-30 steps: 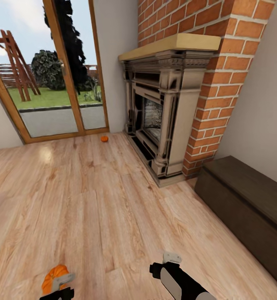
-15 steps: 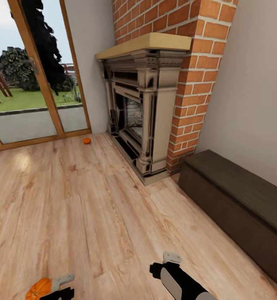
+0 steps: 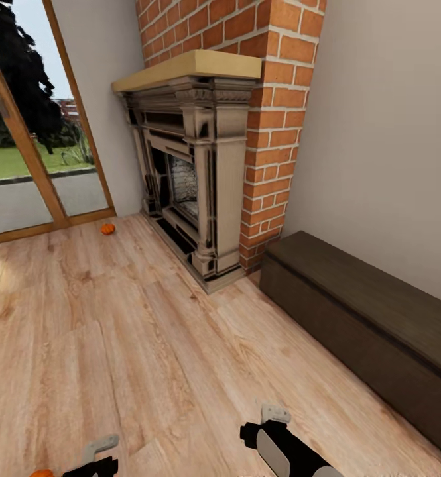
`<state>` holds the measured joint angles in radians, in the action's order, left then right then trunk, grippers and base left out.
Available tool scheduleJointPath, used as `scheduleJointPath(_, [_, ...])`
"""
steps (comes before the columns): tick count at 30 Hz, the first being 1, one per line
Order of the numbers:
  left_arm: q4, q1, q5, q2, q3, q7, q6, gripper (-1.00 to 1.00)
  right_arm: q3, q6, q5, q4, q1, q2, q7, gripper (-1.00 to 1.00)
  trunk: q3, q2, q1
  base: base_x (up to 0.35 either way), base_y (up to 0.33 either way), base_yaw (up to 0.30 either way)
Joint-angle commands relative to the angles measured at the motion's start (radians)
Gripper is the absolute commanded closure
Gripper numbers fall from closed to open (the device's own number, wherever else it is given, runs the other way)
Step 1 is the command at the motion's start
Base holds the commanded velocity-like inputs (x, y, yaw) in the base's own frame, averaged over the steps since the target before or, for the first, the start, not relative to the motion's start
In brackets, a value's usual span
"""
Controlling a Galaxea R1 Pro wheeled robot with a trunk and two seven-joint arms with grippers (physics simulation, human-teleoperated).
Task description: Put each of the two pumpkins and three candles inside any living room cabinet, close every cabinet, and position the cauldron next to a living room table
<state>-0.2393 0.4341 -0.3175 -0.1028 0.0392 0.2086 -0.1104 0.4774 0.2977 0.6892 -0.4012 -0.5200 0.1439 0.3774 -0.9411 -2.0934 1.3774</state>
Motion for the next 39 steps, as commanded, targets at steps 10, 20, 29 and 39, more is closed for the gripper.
scheduleJointPath(10, [0.0,0.0,0.0,0.0,0.001,0.0,0.0,-1.0,0.0,0.0,0.0,0.005,0.0,0.001,-0.002,-1.0,-0.003,0.0,0.0,0.0,0.0,-0.275])
scheduleJointPath(20, [0.0,0.0,0.001,0.0,0.001,0.0,0.0,-1.0,0.0,0.0,0.0,0.005,0.0,0.002,-0.002,-1.0,-0.007,0.0,0.0,0.0,0.0,-0.275])
scheduleJointPath(29, [0.0,0.0,0.001,0.0,0.002,0.0,0.0,-1.0,0.0,0.0,0.0,0.005,0.0,0.002,-0.002,-1.0,-0.01,0.0,0.0,0.0,0.0,-0.275])
scheduleJointPath(39, [0.0,0.0,0.001,0.0,0.002,0.0,0.0,-1.0,0.0,0.0,0.0,0.005,0.0,0.002,-0.001,-1.0,-0.013,0.0,0.0,0.0,0.0,-0.275])
